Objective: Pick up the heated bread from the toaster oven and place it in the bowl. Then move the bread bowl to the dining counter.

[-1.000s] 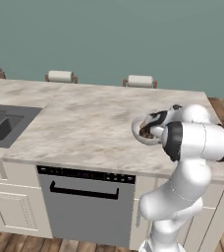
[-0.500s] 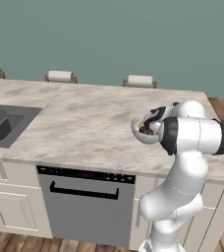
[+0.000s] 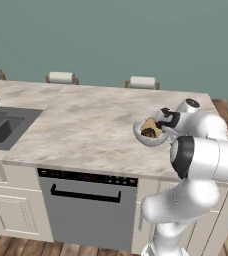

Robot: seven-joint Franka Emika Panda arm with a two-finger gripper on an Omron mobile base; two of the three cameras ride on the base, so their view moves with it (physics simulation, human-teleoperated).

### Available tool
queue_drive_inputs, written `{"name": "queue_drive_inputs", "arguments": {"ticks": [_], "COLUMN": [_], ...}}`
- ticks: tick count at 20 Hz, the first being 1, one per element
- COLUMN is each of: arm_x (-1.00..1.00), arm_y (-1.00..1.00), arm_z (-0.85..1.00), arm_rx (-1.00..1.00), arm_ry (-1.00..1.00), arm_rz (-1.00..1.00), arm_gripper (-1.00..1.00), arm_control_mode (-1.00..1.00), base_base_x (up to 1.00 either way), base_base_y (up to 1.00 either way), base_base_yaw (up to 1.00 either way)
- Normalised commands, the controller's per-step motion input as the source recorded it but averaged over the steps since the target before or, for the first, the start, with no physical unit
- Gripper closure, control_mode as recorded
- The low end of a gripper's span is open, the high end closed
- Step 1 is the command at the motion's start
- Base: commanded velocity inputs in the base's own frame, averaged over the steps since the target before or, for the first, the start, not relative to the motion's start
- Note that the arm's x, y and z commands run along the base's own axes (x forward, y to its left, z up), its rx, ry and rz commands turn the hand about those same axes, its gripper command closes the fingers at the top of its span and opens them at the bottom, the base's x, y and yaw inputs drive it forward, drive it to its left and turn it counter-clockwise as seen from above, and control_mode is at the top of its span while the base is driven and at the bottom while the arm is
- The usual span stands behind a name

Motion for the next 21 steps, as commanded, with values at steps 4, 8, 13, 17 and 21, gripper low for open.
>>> {"name": "queue_drive_inputs", "arguments": {"ticks": [4, 8, 13, 17, 21], "arm_x": [-1.0, -1.0, -1.0, -1.0, -1.0], "arm_y": [0.0, 0.07, 0.43, 0.68, 0.83], "arm_z": [0.83, 0.99, 0.96, 0.69, 0.48], "arm_rx": [0.0, 0.0, -0.09, -0.18, -0.19], "arm_ry": [-0.07, -0.12, -0.16, -0.27, -0.27], "arm_rz": [0.0, 0.0, 0.01, 0.1, 0.14], "arm_gripper": [-1.0, -1.0, -1.0, -1.0, -1.0], "arm_control_mode": [-1.0, -1.0, -1.0, -1.0, -1.0], "base_base_x": [0.0, 0.0, 0.0, 0.0, 0.0], "base_base_y": [0.0, 0.0, 0.0, 0.0, 0.0], "base_base_yaw": [0.0, 0.0, 0.0, 0.0, 0.0]}}
